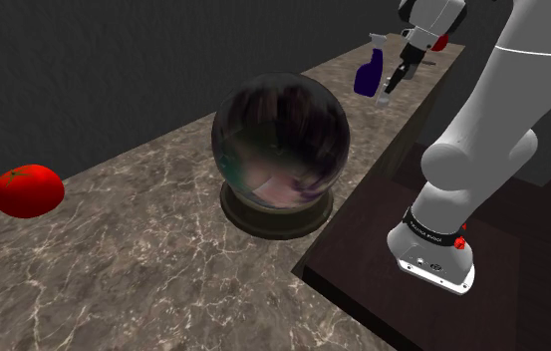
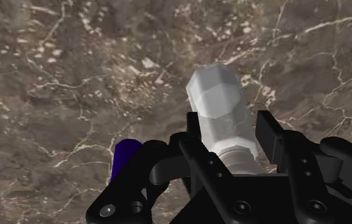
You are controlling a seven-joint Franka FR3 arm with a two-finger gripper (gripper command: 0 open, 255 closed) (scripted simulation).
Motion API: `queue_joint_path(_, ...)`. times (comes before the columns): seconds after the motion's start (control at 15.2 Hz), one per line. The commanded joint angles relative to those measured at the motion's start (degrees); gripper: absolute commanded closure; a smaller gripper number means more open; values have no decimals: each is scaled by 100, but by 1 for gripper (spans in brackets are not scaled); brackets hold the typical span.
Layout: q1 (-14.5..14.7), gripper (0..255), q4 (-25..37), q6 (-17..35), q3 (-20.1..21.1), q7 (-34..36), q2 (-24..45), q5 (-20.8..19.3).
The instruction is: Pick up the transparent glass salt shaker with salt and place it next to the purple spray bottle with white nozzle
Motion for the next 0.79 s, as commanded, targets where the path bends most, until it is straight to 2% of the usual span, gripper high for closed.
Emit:
queue_joint_path(0.0,1,255,-37,57,7,-27,28,32)
queue_joint_path(0.4,0,255,-36,57,7,-28,29,33)
queue_joint_path(0.46,0,0,-36,57,7,-28,29,33)
queue_joint_path(0.73,0,0,-36,57,7,-28,29,33)
